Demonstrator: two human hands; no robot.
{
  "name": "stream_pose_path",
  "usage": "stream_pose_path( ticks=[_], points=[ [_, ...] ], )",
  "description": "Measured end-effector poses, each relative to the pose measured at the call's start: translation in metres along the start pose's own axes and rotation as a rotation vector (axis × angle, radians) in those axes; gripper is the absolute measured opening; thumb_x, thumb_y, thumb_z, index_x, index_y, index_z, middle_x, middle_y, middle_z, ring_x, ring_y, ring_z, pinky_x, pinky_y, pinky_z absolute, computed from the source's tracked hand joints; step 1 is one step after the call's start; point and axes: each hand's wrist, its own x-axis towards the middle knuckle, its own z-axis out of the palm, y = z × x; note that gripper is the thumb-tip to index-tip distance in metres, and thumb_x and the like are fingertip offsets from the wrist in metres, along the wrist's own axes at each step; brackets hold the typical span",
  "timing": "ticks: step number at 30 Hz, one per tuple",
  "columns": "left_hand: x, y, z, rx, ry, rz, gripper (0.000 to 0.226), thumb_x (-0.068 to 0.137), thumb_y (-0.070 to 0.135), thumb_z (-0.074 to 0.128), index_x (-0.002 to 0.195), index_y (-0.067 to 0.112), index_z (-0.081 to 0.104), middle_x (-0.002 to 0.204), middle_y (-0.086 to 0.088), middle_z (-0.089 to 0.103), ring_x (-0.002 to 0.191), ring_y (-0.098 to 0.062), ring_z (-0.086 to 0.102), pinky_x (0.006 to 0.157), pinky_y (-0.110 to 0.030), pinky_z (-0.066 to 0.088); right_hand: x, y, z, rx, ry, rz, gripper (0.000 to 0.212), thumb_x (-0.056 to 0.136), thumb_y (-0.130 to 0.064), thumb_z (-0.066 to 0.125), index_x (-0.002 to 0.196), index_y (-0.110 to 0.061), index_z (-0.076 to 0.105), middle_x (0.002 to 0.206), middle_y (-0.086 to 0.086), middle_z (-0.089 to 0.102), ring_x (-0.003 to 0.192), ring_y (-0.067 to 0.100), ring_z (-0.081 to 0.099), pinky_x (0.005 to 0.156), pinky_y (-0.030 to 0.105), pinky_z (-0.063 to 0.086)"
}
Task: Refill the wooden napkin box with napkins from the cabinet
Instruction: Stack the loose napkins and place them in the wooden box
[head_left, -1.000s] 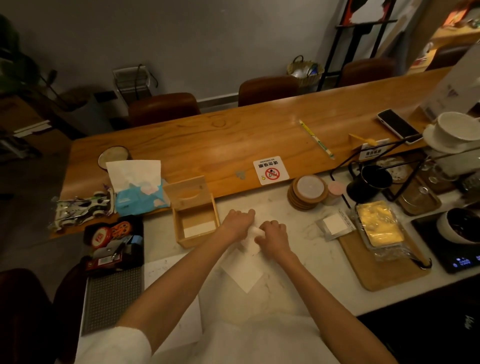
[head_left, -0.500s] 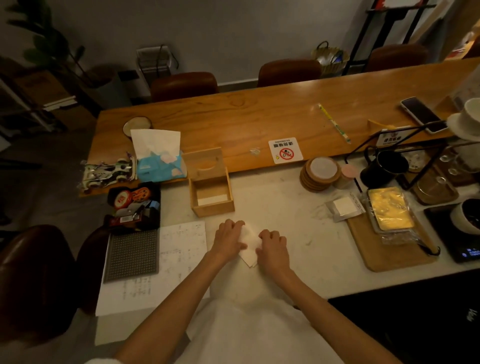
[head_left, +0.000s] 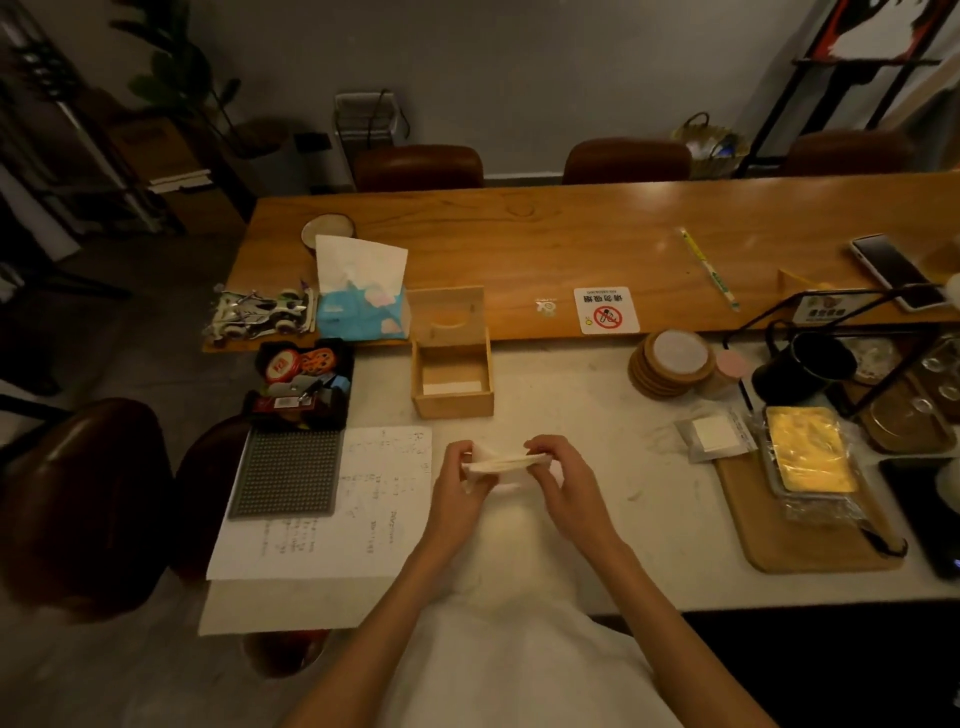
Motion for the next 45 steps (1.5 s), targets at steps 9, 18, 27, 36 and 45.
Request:
stream_pose_path(
  ticks=[9,18,27,36,45],
  points=[
    [-0.016,-0.036,0.01,-0.006,0.01,0.02,0.022,0.086,-0.006,0.06,0.095,0.013,0.059,0.099,0.004,0.066,0.098,-0.006,0.063,0.091,-0.021,0.047,-0.022,0.039,0.006,-0.064,0.036,-0.032,0.04,0.089,0.004,0.047,0.114,-0.024,0.059,0.11,-0.005,0.059,0.105,-0.001,0.055,0.091,0.027,0.049],
    [-0.012,-0.036,0.016,-0.001,-0.051,0.056,0.036,0.097,0.005,0.052,0.128,0.024,0.053,0.135,0.006,0.056,0.13,-0.009,0.049,0.111,-0.023,0.037,-0.026,0.046,0.017,0.169,-0.048,0.238,0.072,0.094,-0.015,0.058,0.154,-0.02,0.02,0.157,-0.008,0.026,0.142,0.001,0.026,0.115,0.02,0.024],
    [-0.016,-0.031,0.028,0.007,-0.16,-0.006,0.058,0.101,0.009,0.043,0.153,0.021,0.021,0.153,0.013,0.025,0.141,-0.001,0.022,0.116,-0.022,0.021,-0.025,0.045,0.03,0.182,-0.073,0.264,0.079,0.094,-0.008,0.058,0.156,-0.019,0.01,0.16,-0.009,0.018,0.144,0.004,0.022,0.117,0.022,0.021],
    [-0.011,-0.035,0.024,0.002,-0.021,0.093,0.034,0.096,0.001,0.05,0.119,0.026,0.056,0.126,0.014,0.06,0.123,0.001,0.051,0.109,-0.022,0.039,-0.024,0.048,0.023,0.214,0.139,0.196,0.03,0.092,-0.009,0.058,0.118,-0.025,0.058,0.124,-0.01,0.059,0.129,0.015,0.049,0.112,0.042,0.038],
    [-0.012,-0.037,0.024,-0.017,-0.056,0.057,0.043,0.096,0.012,0.056,0.136,0.016,0.045,0.135,0.01,0.051,0.127,-0.006,0.047,0.107,-0.017,0.037,-0.025,0.042,0.023,0.164,0.023,0.247,0.063,0.097,-0.013,0.056,0.152,-0.021,0.027,0.156,-0.009,0.03,0.143,0.006,0.027,0.116,0.025,0.024]
  ],
)
